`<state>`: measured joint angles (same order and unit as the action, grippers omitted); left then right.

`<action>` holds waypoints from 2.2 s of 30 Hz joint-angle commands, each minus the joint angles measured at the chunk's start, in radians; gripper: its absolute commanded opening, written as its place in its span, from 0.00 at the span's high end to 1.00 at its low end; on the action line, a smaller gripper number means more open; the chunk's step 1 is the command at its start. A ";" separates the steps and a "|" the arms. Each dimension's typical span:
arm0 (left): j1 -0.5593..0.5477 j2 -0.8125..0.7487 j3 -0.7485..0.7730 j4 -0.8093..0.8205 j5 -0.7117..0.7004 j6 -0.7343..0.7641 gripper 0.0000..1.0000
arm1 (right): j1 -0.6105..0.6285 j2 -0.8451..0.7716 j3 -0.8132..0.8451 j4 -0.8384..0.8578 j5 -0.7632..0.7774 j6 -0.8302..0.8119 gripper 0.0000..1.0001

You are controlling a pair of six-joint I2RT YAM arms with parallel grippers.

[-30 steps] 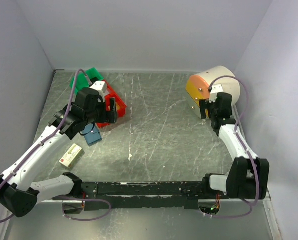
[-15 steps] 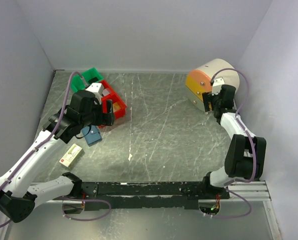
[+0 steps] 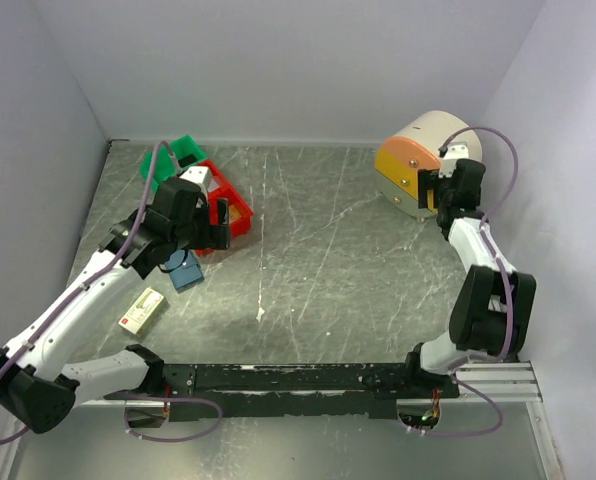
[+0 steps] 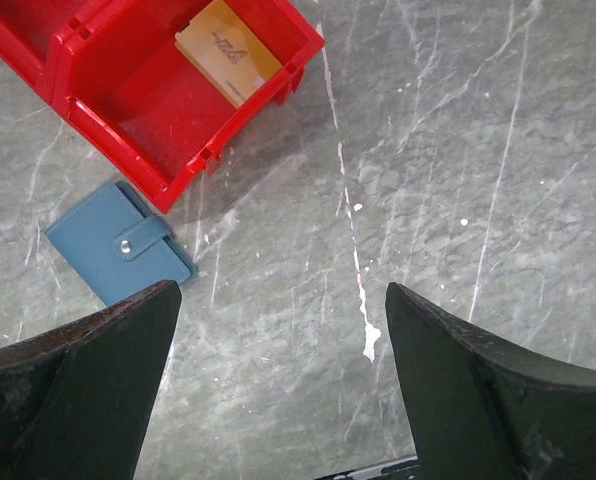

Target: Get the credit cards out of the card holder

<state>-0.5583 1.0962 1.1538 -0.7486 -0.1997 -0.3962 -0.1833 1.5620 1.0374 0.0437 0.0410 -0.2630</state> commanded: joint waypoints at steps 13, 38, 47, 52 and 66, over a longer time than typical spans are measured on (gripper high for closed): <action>0.080 0.240 0.022 0.061 0.069 -0.012 0.05 | -0.004 -0.587 -0.138 -0.060 -0.141 0.662 0.07; 0.322 0.537 0.068 0.227 0.439 0.145 0.05 | 0.576 -0.542 -0.353 -0.221 -0.277 0.959 0.06; 0.322 0.595 0.089 0.242 0.483 0.149 0.05 | 0.576 -0.552 -0.361 -0.293 -0.251 0.937 0.04; 0.321 0.600 0.065 0.248 0.540 0.157 0.05 | 0.576 -0.527 -0.376 -0.290 -0.269 0.968 0.03; 0.215 0.612 0.075 0.278 0.632 0.151 0.04 | 0.576 -0.459 -0.386 -0.298 -0.236 1.038 0.00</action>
<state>-0.2897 1.6981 1.2068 -0.4923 0.3614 -0.2424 0.3878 1.0969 0.6598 -0.2394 -0.2241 0.7387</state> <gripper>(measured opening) 0.955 0.995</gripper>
